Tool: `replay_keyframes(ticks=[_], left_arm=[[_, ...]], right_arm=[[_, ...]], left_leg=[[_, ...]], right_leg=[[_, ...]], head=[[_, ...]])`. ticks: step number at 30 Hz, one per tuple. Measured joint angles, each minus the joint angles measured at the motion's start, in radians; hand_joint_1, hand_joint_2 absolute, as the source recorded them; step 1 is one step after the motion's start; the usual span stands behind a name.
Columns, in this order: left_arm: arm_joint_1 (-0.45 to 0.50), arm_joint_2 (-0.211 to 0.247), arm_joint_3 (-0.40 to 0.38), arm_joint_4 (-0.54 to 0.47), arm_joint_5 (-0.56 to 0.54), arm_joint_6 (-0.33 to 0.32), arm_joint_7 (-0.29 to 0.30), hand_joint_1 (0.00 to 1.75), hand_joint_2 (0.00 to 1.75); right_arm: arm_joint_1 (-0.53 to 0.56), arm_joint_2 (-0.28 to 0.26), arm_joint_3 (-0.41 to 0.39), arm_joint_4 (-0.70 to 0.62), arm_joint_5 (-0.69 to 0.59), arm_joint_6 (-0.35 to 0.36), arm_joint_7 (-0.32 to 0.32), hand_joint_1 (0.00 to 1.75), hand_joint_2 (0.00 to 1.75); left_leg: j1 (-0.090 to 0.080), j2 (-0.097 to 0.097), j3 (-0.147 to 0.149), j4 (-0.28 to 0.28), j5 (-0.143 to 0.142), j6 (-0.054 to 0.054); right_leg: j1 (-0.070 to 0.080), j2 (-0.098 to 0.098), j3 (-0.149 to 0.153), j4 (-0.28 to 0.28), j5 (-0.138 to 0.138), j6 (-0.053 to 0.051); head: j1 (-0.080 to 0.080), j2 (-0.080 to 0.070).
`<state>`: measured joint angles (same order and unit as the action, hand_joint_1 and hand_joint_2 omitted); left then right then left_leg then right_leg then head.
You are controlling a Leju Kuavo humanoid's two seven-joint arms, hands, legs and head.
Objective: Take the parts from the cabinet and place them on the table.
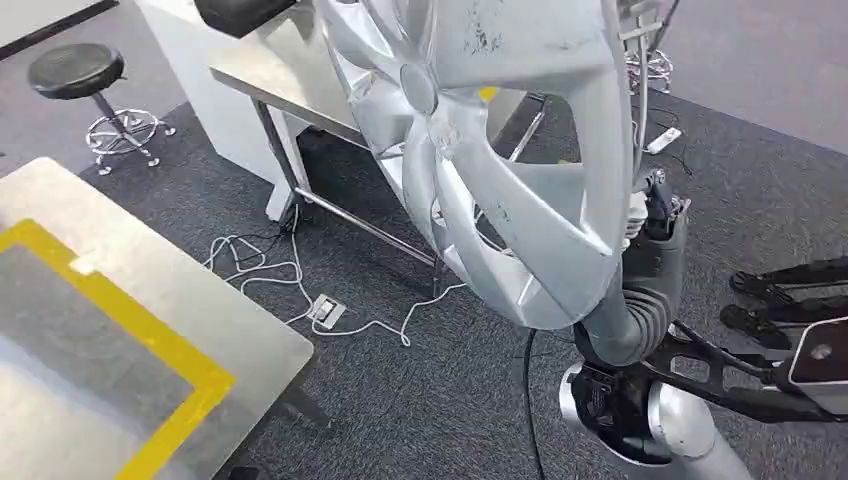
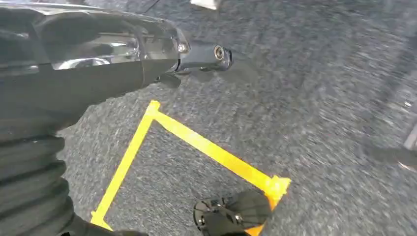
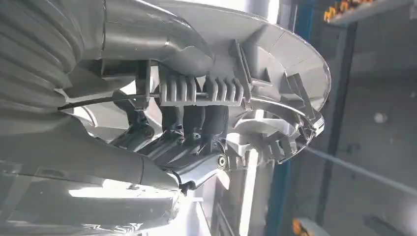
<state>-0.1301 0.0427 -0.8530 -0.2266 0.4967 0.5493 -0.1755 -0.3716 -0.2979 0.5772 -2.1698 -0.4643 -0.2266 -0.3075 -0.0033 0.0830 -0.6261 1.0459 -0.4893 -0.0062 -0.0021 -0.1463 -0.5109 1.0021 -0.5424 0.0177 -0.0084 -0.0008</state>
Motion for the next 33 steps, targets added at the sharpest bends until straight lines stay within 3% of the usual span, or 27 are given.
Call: replay_keyframes(ticks=[1, 3, 4, 6, 7, 8, 10, 11, 12, 13, 14, 16, 17, 18, 19, 20, 21, 22, 23, 24, 25, 26, 27, 29, 31, 32, 33], left_arm=[[0.001, 0.000, -0.001, 0.000, 0.000, 0.000, 0.001, 0.00, 1.75], [-0.001, 0.000, -0.001, 0.000, -0.003, -0.002, 0.001, 0.00, 1.75], [-0.003, -0.001, -0.001, 0.000, -0.005, -0.003, 0.001, 0.00, 1.75], [-0.003, -0.006, -0.003, 0.000, -0.008, -0.006, 0.001, 0.00, 1.75], [-0.001, -0.006, -0.003, 0.000, -0.009, -0.006, 0.001, 0.00, 1.75], [0.000, -0.007, -0.003, 0.000, -0.010, -0.006, 0.002, 0.00, 1.75], [0.000, -0.006, -0.004, 0.000, -0.011, -0.006, 0.005, 0.00, 1.75], [0.000, -0.005, -0.004, 0.000, -0.010, -0.006, 0.005, 0.00, 1.75], [0.000, -0.008, -0.004, 0.000, -0.010, -0.007, 0.004, 0.00, 1.75], [0.000, -0.007, -0.004, 0.000, -0.008, -0.007, 0.003, 0.00, 1.75], [0.001, -0.008, -0.004, 0.000, -0.006, -0.007, 0.002, 0.00, 1.75], [0.004, -0.008, -0.004, 0.000, -0.004, -0.007, 0.001, 0.00, 1.75], [0.005, -0.005, -0.005, 0.000, -0.003, -0.007, 0.001, 0.00, 1.75], [0.003, -0.006, -0.005, 0.000, -0.003, -0.007, 0.000, 0.00, 1.75], [-0.002, -0.005, -0.006, 0.000, -0.003, -0.007, 0.000, 0.00, 1.75], [-0.003, -0.005, -0.007, 0.000, -0.003, -0.007, 0.000, 0.00, 1.75], [-0.003, -0.005, -0.009, 0.000, -0.003, -0.007, 0.000, 0.00, 1.75], [-0.002, -0.004, -0.011, 0.000, -0.003, -0.007, 0.000, 0.00, 1.75], [-0.001, -0.004, -0.011, 0.000, -0.003, -0.007, 0.000, 0.00, 1.75], [-0.001, -0.003, -0.012, 0.000, -0.003, -0.007, 0.000, 0.00, 1.75], [-0.001, -0.003, -0.013, 0.000, -0.003, -0.007, 0.001, 0.00, 1.75], [-0.002, -0.003, -0.013, 0.000, -0.003, -0.007, 0.000, 0.00, 1.75], [-0.003, -0.006, -0.013, 0.000, -0.003, -0.007, 0.000, 0.00, 1.75], [-0.001, -0.004, -0.013, 0.000, -0.005, -0.007, 0.001, 0.00, 1.75], [-0.002, -0.003, -0.014, 0.000, -0.007, -0.007, 0.001, 0.00, 1.75], [-0.002, -0.002, -0.014, 0.000, -0.007, -0.007, 0.001, 0.00, 1.75], [-0.003, -0.002, -0.014, 0.000, -0.008, -0.007, 0.001, 0.00, 1.75]], right_arm=[[0.000, 0.000, 0.000, 0.000, 0.000, 0.000, 0.002, 1.75, 1.75], [0.001, 0.000, -0.001, 0.000, 0.000, 0.000, 0.003, 1.75, 1.75], [0.003, 0.000, 0.000, 0.000, 0.000, 0.000, 0.004, 1.75, 1.75], [0.007, -0.002, 0.000, 0.000, 0.000, 0.001, 0.004, 1.75, 1.75], [0.008, -0.002, 0.000, 0.001, 0.000, 0.001, 0.005, 1.75, 1.75], [0.008, -0.003, 0.000, 0.002, 0.000, 0.003, 0.005, 1.75, 1.75], [0.009, -0.003, 0.002, 0.003, 0.017, 0.012, 0.008, 1.75, 1.75], [0.010, -0.003, 0.003, 0.003, 0.032, 0.013, 0.008, 1.75, 1.75], [0.016, -0.003, 0.005, 0.003, 0.042, 0.014, 0.008, 1.75, 1.75], [0.024, -0.002, 0.007, 0.001, 0.050, 0.013, 0.007, 1.75, 1.75], [0.029, -0.002, 0.011, -0.001, 0.056, 0.013, 0.007, 1.75, 1.75], [0.034, -0.003, 0.016, -0.003, 0.058, 0.011, 0.005, 1.75, 1.75], [0.037, -0.003, 0.018, -0.003, 0.060, 0.011, 0.005, 1.75, 1.75], [0.042, -0.001, 0.021, -0.003, 0.060, 0.011, 0.005, 1.75, 1.75], [0.043, 0.000, 0.021, -0.008, 0.060, 0.011, 0.004, 1.75, 1.75], [0.044, 0.001, 0.022, -0.009, 0.059, 0.011, 0.004, 1.75, 1.75], [0.044, 0.001, 0.023, -0.009, 0.057, 0.011, 0.004, 1.75, 1.75], [0.045, 0.001, 0.024, -0.008, 0.055, 0.011, 0.004, 1.75, 1.75], [0.047, 0.001, 0.024, -0.008, 0.054, 0.011, 0.004, 1.75, 1.75], [0.049, 0.001, 0.024, -0.008, 0.054, 0.011, 0.004, 1.75, 1.75], [0.049, 0.001, 0.024, -0.008, 0.054, 0.011, 0.004, 1.75, 1.75], [0.049, 0.002, 0.024, -0.008, 0.054, 0.011, 0.004, 1.75, 1.75], [0.050, 0.002, 0.024, -0.009, 0.053, 0.012, 0.004, 1.75, 1.75], [0.052, 0.002, 0.025, -0.010, 0.053, 0.013, 0.006, 1.75, 1.75], [0.058, 0.002, 0.025, -0.010, 0.052, 0.013, 0.008, 1.75, 1.75], [0.058, 0.001, 0.025, -0.011, 0.052, 0.013, 0.008, 1.75, 1.75], [0.061, 0.001, 0.025, -0.011, 0.052, 0.013, 0.009, 1.75, 1.75]], left_leg=[[0.003, -0.019, 0.001, -0.003, 0.004, 0.009], [0.010, -0.053, 0.001, -0.005, 0.009, 0.019], [0.010, -0.070, 0.001, -0.005, 0.011, 0.023], [0.006, -0.107, 0.000, -0.005, 0.012, 0.028], [0.004, -0.125, 0.001, -0.005, 0.013, 0.030], [0.002, -0.142, 0.002, -0.005, 0.014, 0.030], [-0.002, -0.172, 0.004, -0.005, 0.015, 0.031], [-0.002, -0.182, 0.005, -0.005, 0.016, 0.031], [-0.004, -0.190, 0.000, -0.004, 0.018, 0.027], [0.004, -0.199, -0.004, -0.003, 0.021, 0.024], [0.007, -0.207, -0.009, -0.004, 0.024, 0.018], [0.007, -0.227, -0.012, -0.014, 0.032, 0.004], [0.004, -0.189, -0.014, -0.007, 0.022, 0.006], [-0.006, -0.105, -0.030, 0.020, -0.005, -0.001], [0.001, -0.084, -0.063, 0.086, -0.047, -0.009], [0.007, -0.081, -0.095, 0.158, -0.080, -0.015], [0.014, -0.082, -0.126, 0.225, -0.105, -0.022], [0.020, -0.082, -0.142, 0.258, -0.107, -0.028], [0.025, -0.080, -0.135, 0.246, -0.089, -0.036], [0.031, -0.073, -0.104, 0.192, -0.053, -0.044], [0.035, -0.055, -0.052, 0.102, -0.007, -0.052], [0.037, -0.007, -0.005, 0.018, 0.022, -0.061], [0.021, 0.048, 0.000, 0.011, -0.008, -0.059], [0.023, 0.031, -0.006, 0.010, -0.004, -0.026], [0.020, 0.003, -0.010, 0.012, -0.005, -0.012], [0.024, -0.013, -0.008, 0.008, -0.002, -0.003], [0.023, -0.026, -0.008, 0.008, 0.000, 0.000]], right_leg=[[-0.002, -0.016, 0.004, 0.000, -0.007, 0.007], [-0.010, 0.096, -0.020, 0.068, -0.061, 0.016], [-0.010, 0.123, -0.054, 0.146, -0.100, 0.016], [-0.008, 0.139, -0.129, 0.297, -0.152, 0.015], [-0.006, 0.141, -0.146, 0.320, -0.144, 0.011], [-0.005, 0.144, -0.143, 0.295, -0.112, 0.004], [0.000, 0.163, -0.092, 0.148, -0.008, -0.015], [0.004, 0.190, -0.064, 0.065, 0.036, -0.025], [0.002, 0.228, -0.050, 0.037, 0.028, -0.037], [0.005, 0.222, -0.046, 0.020, 0.032, -0.037], [0.009, 0.215, -0.045, 0.018, 0.029, -0.041], [0.008, 0.195, -0.037, -0.002, 0.035, -0.044], [-0.002, 0.177, -0.028, -0.025, 0.049, -0.039], [-0.001, 0.169, -0.023, -0.036, 0.053, -0.043], [-0.002, 0.155, -0.023, -0.037, 0.055, -0.046], [-0.002, 0.141, -0.023, -0.036, 0.055, -0.045], [-0.004, 0.126, -0.023, -0.035, 0.053, -0.043], [-0.006, 0.112, -0.023, -0.034, 0.051, -0.040], [-0.009, 0.099, -0.023, -0.031, 0.048, -0.036], [-0.014, 0.086, -0.023, -0.026, 0.044, -0.029], [-0.020, 0.074, -0.023, -0.017, 0.037, -0.019], [-0.022, 0.064, -0.023, -0.005, 0.028, -0.009], [-0.014, 0.059, -0.026, 0.002, 0.021, 0.002], [-0.013, 0.047, -0.021, 0.009, 0.014, 0.010], [-0.017, 0.026, -0.014, 0.003, 0.013, 0.017], [-0.023, 0.047, -0.016, 0.008, 0.000, 0.025], [-0.025, 0.095, -0.024, 0.037, -0.028, 0.025]], head=[[0.000, 0.000], [0.008, 0.000], [0.016, 0.000], [0.029, 0.000], [0.033, 0.000], [0.039, 0.000], [0.047, 0.000], [0.048, 0.000], [0.042, 0.000], [0.039, 0.000], [0.047, 0.000], [0.048, 0.000], [0.051, 0.000], [0.041, 0.000], [0.030, 0.000], [0.023, 0.000], [0.019, 0.000], [0.014, 0.000], [0.010, 0.000], [0.006, 0.000], [0.005, 0.000], [0.002, 0.000], [-0.010, 0.000], [0.003, 0.000], [0.004, 0.000], [0.009, 0.000], [0.015, 0.000]])
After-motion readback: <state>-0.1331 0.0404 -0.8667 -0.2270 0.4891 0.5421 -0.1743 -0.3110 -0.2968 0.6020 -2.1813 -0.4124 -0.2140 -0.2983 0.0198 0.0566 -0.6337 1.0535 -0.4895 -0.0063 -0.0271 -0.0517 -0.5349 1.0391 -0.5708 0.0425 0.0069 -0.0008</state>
